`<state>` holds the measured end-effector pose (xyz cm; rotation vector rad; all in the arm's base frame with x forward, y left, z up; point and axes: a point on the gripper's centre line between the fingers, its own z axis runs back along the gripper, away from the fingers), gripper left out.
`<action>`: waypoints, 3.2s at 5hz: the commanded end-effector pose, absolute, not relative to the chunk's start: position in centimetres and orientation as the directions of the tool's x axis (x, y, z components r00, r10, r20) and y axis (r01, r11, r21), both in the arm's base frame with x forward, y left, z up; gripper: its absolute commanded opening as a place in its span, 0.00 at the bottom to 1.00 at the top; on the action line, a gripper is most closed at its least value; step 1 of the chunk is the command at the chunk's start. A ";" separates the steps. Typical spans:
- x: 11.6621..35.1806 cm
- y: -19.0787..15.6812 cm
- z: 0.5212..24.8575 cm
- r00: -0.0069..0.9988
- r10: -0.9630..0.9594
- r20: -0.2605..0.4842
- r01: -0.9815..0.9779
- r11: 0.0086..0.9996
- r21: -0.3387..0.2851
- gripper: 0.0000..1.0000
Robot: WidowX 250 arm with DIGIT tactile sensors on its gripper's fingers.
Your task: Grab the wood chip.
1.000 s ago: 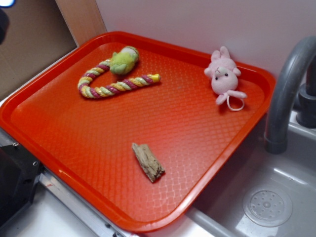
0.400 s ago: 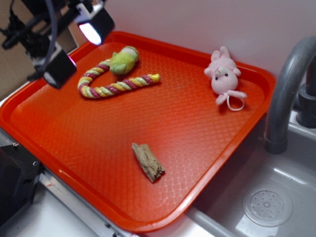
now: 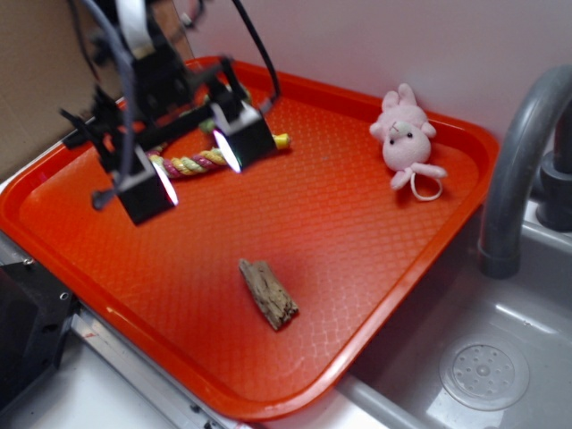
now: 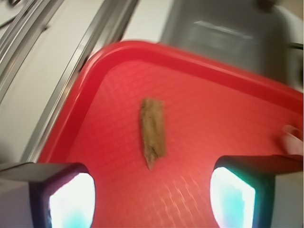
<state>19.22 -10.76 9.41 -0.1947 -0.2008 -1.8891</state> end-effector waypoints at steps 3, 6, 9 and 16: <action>17.1 -14.4 2.8 -0.389 -0.915 0.105 0.920 -0.392 -0.002 1.00; 16.6 -14.5 1.1 -0.401 -0.912 0.089 0.915 -0.404 -0.019 0.00; 18.3 -10.9 3.3 -0.267 -0.956 0.120 0.964 -0.266 0.025 0.00; 17.4 0.4 21.1 0.997 -0.077 0.004 0.075 0.984 0.161 0.00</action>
